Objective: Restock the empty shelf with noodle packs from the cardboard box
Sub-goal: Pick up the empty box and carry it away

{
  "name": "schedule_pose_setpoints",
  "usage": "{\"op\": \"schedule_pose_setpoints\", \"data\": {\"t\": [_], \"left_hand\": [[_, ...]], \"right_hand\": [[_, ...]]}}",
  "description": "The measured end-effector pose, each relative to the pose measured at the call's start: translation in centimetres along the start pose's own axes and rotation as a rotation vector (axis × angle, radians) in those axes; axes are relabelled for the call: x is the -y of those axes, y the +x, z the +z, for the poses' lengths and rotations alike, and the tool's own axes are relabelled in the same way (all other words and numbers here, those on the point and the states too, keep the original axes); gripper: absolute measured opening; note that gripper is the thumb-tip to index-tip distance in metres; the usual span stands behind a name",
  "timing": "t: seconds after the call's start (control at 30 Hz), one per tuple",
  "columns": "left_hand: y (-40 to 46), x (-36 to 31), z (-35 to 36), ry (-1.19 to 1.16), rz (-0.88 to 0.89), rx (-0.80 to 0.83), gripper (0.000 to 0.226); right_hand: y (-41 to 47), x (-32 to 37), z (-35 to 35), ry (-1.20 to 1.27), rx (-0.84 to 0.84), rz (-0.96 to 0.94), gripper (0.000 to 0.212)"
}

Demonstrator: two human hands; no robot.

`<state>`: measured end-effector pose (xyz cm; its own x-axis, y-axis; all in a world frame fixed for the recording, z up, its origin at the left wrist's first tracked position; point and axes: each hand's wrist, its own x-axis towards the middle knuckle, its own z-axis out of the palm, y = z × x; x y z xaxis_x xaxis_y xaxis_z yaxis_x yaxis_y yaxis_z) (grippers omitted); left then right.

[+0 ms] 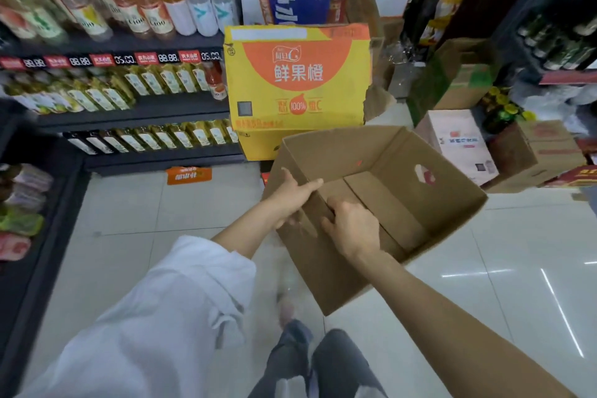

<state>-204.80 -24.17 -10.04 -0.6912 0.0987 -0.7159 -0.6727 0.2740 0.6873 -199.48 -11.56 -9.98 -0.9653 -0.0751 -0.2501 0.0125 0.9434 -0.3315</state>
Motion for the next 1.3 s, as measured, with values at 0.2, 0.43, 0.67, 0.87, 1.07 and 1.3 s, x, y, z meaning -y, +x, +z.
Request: {"op": "schedule_pose_setpoints", "data": {"t": [0.2,0.43,0.67,0.87,1.07,1.3], "left_hand": [[4.9,0.3,-1.4,0.021,-0.043,-0.082,0.089],[10.1,2.2,-4.2,0.087,0.079,-0.224,0.07],[14.7,6.4,-7.5,-0.023,0.042,-0.163,0.061],[16.7,9.7,-10.3,-0.164,0.066,-0.205,0.052],[17.1,13.4,-13.7,-0.251,0.06,-0.282,0.048],[17.0,14.9,-15.0,-0.286,0.032,-0.262,0.047]], "right_hand": [[5.7,1.0,2.9,0.027,0.036,-0.054,0.025],[11.9,2.5,6.5,0.09,0.153,-0.14,0.028],[16.0,3.8,13.1,0.398,0.299,-0.204,0.028],[17.6,5.9,18.1,0.531,0.317,-0.22,0.029],[18.1,9.6,22.1,0.692,0.475,-0.251,0.055],[18.6,10.9,25.0,0.667,0.489,-0.2,0.067]]}}
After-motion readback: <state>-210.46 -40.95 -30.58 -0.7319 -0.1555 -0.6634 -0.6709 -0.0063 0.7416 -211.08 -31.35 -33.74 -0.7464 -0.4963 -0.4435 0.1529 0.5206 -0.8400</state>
